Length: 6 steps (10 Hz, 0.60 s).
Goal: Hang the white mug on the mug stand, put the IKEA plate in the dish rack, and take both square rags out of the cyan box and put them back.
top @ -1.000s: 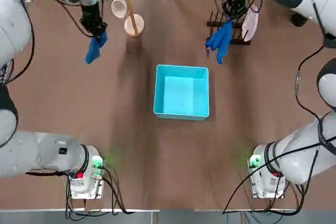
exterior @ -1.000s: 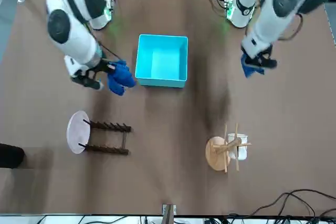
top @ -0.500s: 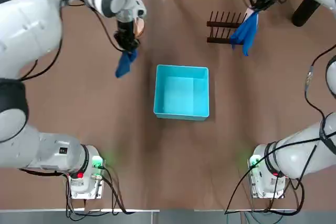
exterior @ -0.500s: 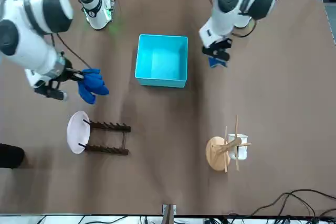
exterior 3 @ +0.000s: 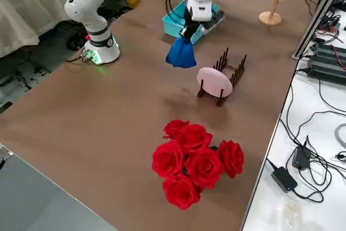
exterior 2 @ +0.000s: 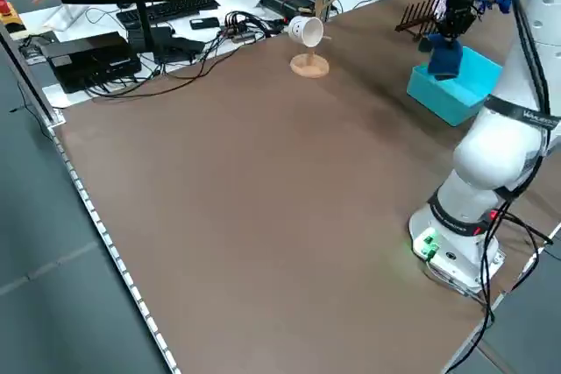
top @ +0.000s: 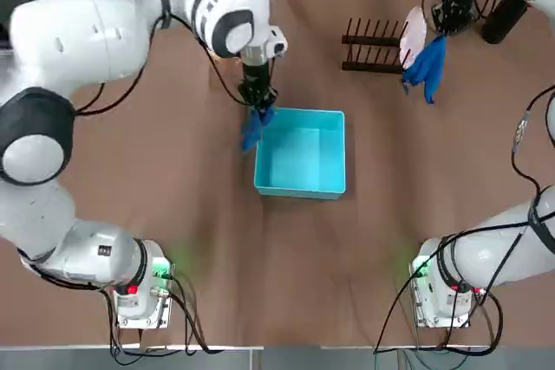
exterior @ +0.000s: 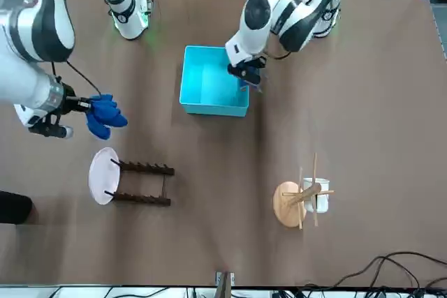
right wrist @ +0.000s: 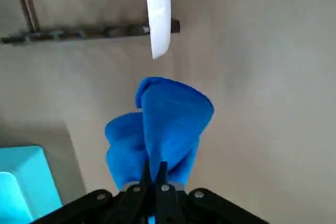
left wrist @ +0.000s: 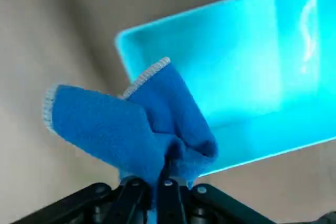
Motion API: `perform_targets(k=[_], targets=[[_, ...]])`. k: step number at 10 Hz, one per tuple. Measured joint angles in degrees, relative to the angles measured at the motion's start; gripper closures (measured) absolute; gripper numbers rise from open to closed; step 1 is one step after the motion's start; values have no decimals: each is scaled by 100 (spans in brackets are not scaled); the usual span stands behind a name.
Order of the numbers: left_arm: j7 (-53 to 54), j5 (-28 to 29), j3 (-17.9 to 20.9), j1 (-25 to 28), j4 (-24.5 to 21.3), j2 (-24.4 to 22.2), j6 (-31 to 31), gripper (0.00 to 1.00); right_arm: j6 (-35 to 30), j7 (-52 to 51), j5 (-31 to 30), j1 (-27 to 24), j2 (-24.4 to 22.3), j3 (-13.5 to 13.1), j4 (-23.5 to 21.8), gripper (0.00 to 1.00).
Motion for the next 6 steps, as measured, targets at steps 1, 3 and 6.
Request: perform_targets(k=[1, 3, 6], targets=[[-231, 60, -1, -199, 1, 225, 236, 94, 331, -18, -1, 2, -64, 21, -397, 97], [-642, 440, 0, -428, 24, 679, 673, 94, 937, -22, -6, 5, -208, 69, -1112, 97], [-831, 616, 9, -422, 226, 1169, 764, 82, 1444, -22, -8, 0, -238, 74, -1703, 97]])
